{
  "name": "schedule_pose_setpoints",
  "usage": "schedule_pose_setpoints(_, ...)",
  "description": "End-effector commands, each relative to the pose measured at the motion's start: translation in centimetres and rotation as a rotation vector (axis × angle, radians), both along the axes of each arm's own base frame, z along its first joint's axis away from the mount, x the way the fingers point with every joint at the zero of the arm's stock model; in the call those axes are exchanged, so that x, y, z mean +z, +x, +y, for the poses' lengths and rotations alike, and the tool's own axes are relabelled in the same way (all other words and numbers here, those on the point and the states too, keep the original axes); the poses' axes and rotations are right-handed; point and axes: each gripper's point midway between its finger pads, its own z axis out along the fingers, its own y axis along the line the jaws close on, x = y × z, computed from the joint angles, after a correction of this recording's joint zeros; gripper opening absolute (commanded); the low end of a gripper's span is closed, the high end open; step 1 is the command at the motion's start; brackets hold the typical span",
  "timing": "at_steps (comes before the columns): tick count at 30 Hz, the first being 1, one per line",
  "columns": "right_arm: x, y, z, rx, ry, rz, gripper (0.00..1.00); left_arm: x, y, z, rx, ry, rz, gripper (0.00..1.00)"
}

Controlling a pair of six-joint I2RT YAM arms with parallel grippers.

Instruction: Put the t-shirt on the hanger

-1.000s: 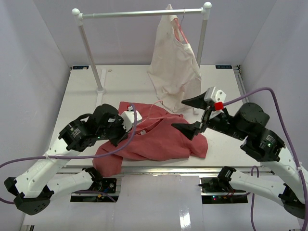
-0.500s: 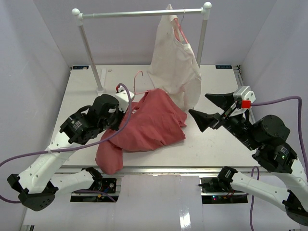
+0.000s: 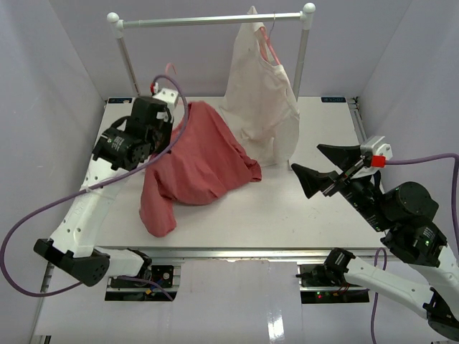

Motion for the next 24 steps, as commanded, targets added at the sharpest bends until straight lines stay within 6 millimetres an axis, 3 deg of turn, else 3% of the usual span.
schedule_pose_setpoints(1, -1.4, 1.1, 0.0, -0.055, 0.003, 0.043, 0.9, 7.4, 3.5, 2.0, 0.144, -0.014, -0.202, 0.0)
schedule_pose_setpoints(3, -1.6, 1.1, 0.0, -0.055, 0.002, 0.048, 0.9, 9.8, 4.4, 2.0, 0.159, -0.03, -0.251, 0.0)
schedule_pose_setpoints(8, -1.8, 0.9, 0.5, -0.029, 0.013, 0.06, 0.9, 13.4, 6.9, 1.1, 0.158, -0.069, -0.366, 0.0)
schedule_pose_setpoints(14, -2.6, 1.0, 0.5, -0.037, 0.015, 0.08, 0.9, 15.1, 9.2, -2.3, 0.039, -0.165, -0.447, 0.0)
schedule_pose_setpoints(18, -4.2, 1.1, 1.0, -0.027, 0.01, 0.103, 0.9, 17.0, 10.7, -2.7, 0.016, -0.16, -0.541, 0.0)
schedule_pose_setpoints(24, -7.1, 0.4, 1.5, 0.022, 0.026, 0.106, 0.9, 17.8, 12.2, -2.8, 0.011, -0.123, -0.619, 0.0)
